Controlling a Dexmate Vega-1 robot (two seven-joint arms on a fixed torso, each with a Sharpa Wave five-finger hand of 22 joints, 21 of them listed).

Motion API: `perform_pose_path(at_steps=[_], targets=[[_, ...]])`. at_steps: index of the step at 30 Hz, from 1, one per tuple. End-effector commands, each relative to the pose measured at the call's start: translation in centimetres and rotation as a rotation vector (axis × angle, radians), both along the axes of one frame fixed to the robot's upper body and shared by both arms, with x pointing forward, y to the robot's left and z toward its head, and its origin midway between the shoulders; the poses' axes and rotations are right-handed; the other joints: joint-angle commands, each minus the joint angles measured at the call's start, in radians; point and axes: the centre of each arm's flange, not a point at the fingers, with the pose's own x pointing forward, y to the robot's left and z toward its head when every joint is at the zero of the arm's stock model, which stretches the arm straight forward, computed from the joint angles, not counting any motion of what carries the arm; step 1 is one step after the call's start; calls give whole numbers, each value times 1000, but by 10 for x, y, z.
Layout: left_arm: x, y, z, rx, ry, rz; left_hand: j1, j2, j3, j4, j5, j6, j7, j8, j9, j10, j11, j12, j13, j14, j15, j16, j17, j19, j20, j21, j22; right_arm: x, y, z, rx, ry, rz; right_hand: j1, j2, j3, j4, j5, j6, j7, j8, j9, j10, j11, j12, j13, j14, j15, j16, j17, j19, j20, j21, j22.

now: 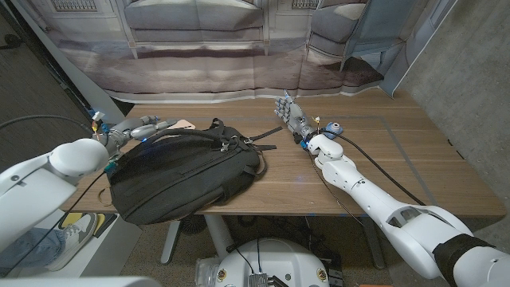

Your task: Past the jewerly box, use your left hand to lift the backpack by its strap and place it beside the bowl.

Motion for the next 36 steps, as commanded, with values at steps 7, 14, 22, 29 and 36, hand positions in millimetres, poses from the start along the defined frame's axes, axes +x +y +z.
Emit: perform_pose_path(at_steps=[7,14,22,29,36], targets=[[-4,-5,12,27,-14,4,6,11,-14,-2,12,20,1,16,-4,4,-7,13,-8,-1,3,9,-8,-8,2,-11,4,-1,-2,-2,10,3,-1,8,2,-6,3,1,6,-6,-5,2,2,4,4,5,0,4,0,3,5,-6,1,4],[-10,-7,15,34,-32,5,11,16,-16,-3,17,29,2,21,-6,8,-10,16,-14,3,2,12,-14,-7,1,-15,4,-2,-2,-3,8,-1,0,8,3,-6,3,1,5,-5,-6,2,1,4,4,5,1,4,0,3,5,-6,1,4],[-15,-10,25,47,-57,1,16,22,-18,-5,22,36,1,24,-8,14,-15,19,-20,8,-1,15,-20,-5,1,-20,5,-2,-3,-4,13,1,0,8,3,-6,3,1,5,-5,-5,2,0,4,3,5,1,4,1,3,5,-6,1,4],[-22,-16,36,68,-79,6,21,26,-20,-7,26,39,0,25,-9,16,-15,21,-25,12,-4,16,-25,-3,1,-24,5,-2,-3,-3,14,-1,4,8,3,-7,4,1,6,-6,-5,2,1,5,3,5,1,4,1,3,5,-6,1,4],[-25,-23,42,76,-97,1,25,30,-22,-8,30,43,0,27,-10,17,-18,21,-30,15,-5,18,-29,-1,1,-27,5,-2,-6,-5,18,-2,2,8,2,-7,3,1,5,-5,-5,2,0,5,3,5,1,4,1,3,5,-6,1,4]])
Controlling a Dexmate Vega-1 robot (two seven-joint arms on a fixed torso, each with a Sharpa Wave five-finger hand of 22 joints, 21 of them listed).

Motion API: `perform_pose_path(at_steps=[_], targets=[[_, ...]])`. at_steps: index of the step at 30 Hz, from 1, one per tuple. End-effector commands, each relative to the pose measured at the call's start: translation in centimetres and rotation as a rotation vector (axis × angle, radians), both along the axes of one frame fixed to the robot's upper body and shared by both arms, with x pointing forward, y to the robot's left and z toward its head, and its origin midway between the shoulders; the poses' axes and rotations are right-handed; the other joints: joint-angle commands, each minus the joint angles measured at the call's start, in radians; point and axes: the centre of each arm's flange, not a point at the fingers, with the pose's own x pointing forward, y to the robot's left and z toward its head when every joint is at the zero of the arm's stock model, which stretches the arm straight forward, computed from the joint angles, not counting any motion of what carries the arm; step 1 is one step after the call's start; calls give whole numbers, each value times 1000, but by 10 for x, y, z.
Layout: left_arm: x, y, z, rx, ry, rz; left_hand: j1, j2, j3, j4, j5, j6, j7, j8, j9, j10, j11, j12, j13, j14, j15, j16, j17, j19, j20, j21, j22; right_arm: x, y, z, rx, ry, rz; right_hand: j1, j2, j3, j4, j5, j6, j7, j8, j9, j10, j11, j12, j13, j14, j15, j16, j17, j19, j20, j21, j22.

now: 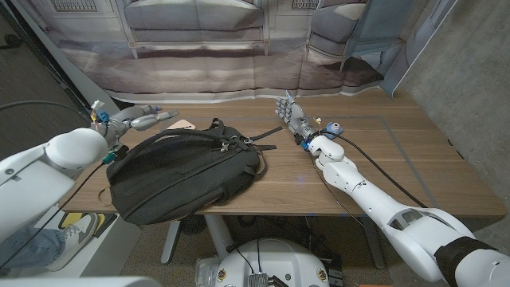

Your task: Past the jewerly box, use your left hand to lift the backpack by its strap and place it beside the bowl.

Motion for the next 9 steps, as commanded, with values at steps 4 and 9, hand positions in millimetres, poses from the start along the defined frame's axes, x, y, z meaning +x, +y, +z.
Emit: perform_pose_path(at_steps=[4,9], targets=[[-9,-14,12,28,-34,-2,6,10,-7,-2,9,13,2,5,-2,9,-7,6,-4,9,2,10,-4,0,1,-3,5,-1,-6,-2,12,-2,-1,8,3,-7,3,1,5,-5,-5,2,0,5,3,5,0,4,0,3,5,-6,1,4],[-6,-13,11,20,-31,-5,9,12,-7,-2,11,14,0,5,-2,9,-9,7,-6,12,1,11,-7,2,1,-4,6,-1,-9,-2,14,-6,-1,9,3,-7,4,1,6,-5,-5,2,0,5,3,5,1,4,1,3,5,-6,1,4]])
